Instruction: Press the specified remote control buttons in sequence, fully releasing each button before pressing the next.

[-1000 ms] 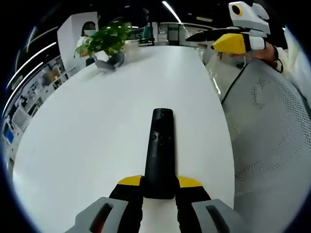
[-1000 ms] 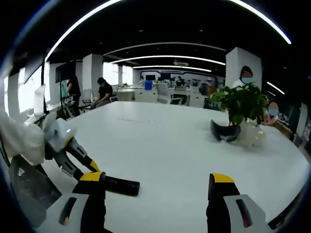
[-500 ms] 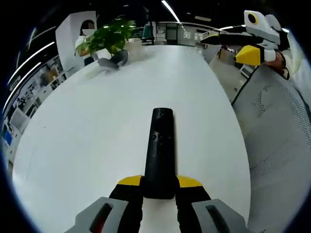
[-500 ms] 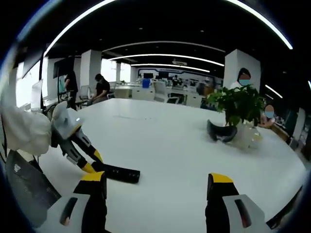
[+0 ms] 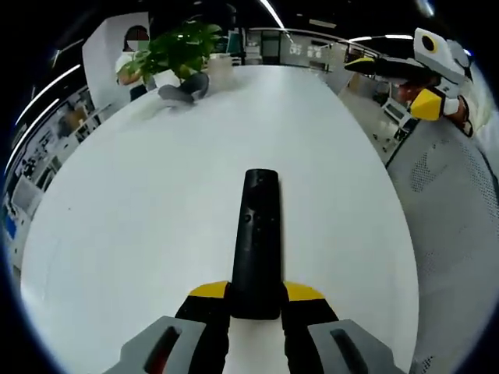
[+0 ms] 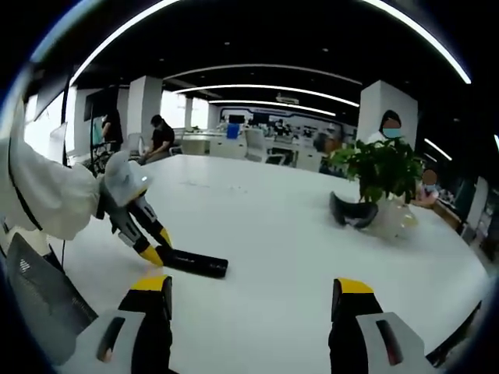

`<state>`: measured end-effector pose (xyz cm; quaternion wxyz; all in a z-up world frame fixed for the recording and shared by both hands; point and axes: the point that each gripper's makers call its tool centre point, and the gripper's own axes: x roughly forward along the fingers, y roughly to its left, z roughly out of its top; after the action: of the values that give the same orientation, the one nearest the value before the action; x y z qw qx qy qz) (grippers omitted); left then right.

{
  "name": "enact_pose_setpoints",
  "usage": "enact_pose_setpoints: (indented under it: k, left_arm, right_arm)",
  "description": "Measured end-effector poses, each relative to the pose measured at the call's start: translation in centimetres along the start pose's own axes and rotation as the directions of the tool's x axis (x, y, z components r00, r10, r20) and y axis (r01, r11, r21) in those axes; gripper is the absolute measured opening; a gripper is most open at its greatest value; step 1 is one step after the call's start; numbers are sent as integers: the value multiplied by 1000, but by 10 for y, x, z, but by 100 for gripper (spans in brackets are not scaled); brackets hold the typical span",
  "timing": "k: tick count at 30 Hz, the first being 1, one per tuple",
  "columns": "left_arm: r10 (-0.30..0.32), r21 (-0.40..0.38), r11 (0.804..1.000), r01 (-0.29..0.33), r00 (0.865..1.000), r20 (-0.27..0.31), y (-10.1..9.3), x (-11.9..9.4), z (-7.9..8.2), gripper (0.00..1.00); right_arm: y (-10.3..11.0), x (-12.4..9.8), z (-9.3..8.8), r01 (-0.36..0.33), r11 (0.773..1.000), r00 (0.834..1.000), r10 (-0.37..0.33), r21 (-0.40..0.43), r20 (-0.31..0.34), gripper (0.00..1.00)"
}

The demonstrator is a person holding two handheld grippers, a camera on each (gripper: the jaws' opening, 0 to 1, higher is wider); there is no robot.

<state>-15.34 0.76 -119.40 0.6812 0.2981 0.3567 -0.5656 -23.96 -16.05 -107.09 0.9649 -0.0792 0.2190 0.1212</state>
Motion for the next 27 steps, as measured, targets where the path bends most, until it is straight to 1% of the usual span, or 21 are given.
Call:
enact_pose_setpoints:
  k: [3, 9, 12, 18, 24, 27]
  left_arm:
    - [-12, 16, 1000, 12, 1000, -17, 0, 1, 0, 24]
    - [-32, 37, 999, 33, 999, -29, 5, 2, 0, 24]
    - [-41, 39, 998, 43, 998, -47, 8, 1, 0, 24]
    - [-43, 44, 998, 47, 995, -90, 15, 3, 2, 24]
    - [-35, 27, 999, 38, 995, -94, 23, 2, 2, 24]
    - [-34, 28, 999, 37, 994, -107, 26, 2, 3, 24]
  right_arm:
    - [0, 0, 0, 1, 1000, 1000, -1, -4, -1, 83]
    - [1, 0, -1, 1, 1000, 1000, -1, -7, -6, 83]
    - [2, 1, -2, -3, 1000, 1000, 3, -13, -9, 83]
    - [2, 1, -3, -4, 1000, 1000, 3, -18, -15, 83]
    - [3, 1, -3, -6, 1000, 1000, 6, -21, -13, 82]
    - [3, 1, -3, -7, 1000, 1000, 7, -21, -13, 82]
